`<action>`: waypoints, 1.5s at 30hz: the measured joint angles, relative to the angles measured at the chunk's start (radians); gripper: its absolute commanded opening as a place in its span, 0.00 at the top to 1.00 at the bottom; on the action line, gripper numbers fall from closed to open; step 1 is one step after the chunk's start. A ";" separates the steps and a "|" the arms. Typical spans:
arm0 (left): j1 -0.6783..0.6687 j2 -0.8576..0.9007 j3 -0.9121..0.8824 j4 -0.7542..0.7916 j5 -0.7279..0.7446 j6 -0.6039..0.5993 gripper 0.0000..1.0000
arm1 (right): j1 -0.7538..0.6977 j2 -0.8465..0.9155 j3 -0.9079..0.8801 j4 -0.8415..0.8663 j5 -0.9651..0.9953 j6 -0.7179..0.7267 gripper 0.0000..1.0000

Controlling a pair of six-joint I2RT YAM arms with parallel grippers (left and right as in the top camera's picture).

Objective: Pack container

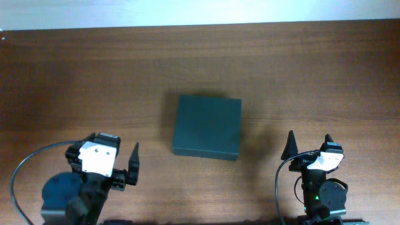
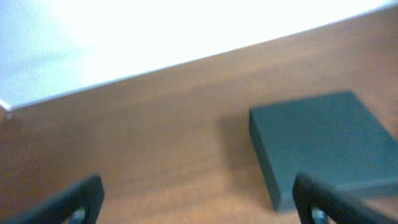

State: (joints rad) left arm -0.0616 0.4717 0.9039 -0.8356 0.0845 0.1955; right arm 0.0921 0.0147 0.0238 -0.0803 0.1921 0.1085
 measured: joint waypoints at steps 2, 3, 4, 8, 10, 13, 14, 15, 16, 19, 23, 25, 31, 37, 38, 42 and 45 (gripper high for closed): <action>0.014 -0.071 -0.107 0.216 -0.002 0.004 0.01 | 0.000 0.000 0.000 0.000 -0.001 0.000 0.01; 0.017 -0.105 -0.162 0.300 -0.003 0.006 0.01 | 0.000 0.000 0.000 0.000 -0.003 0.001 0.01; 0.018 -0.158 -0.249 0.417 -0.005 0.009 0.01 | 0.000 0.000 0.000 0.001 -0.003 0.000 0.01; 0.019 -0.272 -0.486 0.714 -0.006 0.021 0.01 | 0.000 -0.001 -0.001 0.001 -0.003 0.000 0.01; 0.019 -0.332 -0.644 0.849 -0.006 0.023 0.01 | 0.000 -0.001 -0.001 0.001 -0.003 0.000 0.01; 0.019 -0.404 -0.799 0.933 -0.006 0.025 0.01 | 0.000 -0.001 -0.001 0.002 -0.003 0.000 0.01; 0.019 -0.423 -0.831 0.938 -0.006 0.025 0.01 | 0.000 -0.001 -0.001 0.002 -0.003 0.000 0.01; 0.019 -0.442 -0.866 0.938 -0.009 0.021 0.01 | 0.000 -0.001 -0.001 0.002 -0.003 0.000 0.01; 0.019 -0.450 -0.881 0.913 -0.014 0.021 0.01 | 0.000 -0.001 -0.001 0.002 -0.003 0.000 0.01; 0.019 -0.454 -0.893 0.825 -0.047 0.016 0.01 | 0.000 -0.001 -0.001 0.002 -0.003 0.001 0.01; 0.019 -0.457 -0.893 0.760 -0.098 -0.017 0.01 | 0.000 -0.001 -0.001 0.002 -0.003 0.000 0.01; 0.019 -0.457 -0.893 0.760 -0.112 -0.025 0.01 | 0.000 -0.001 -0.001 0.002 -0.003 -0.001 0.01; 0.019 -0.457 -0.893 0.770 -0.207 -0.072 0.01 | 0.000 -0.001 -0.001 0.002 -0.003 0.000 0.01; 0.019 -0.457 -0.893 0.772 -0.254 -0.124 0.01 | 0.000 -0.001 -0.001 0.002 -0.003 0.000 0.01; 0.019 -0.457 -0.893 0.772 -0.255 -0.132 0.01 | 0.000 -0.001 -0.001 0.002 -0.003 0.000 0.01; 0.019 -0.457 -0.893 0.772 -0.254 -0.167 0.01 | 0.000 -0.001 -0.001 0.002 -0.003 0.000 0.01; 0.019 -0.457 -0.893 0.772 -0.254 -0.179 0.01 | 0.000 -0.001 -0.001 0.002 -0.003 0.000 0.01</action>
State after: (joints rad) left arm -0.0425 0.0147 0.0109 -0.0635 -0.1699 0.0166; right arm 0.0921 0.0139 0.0231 -0.0784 0.1890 0.1081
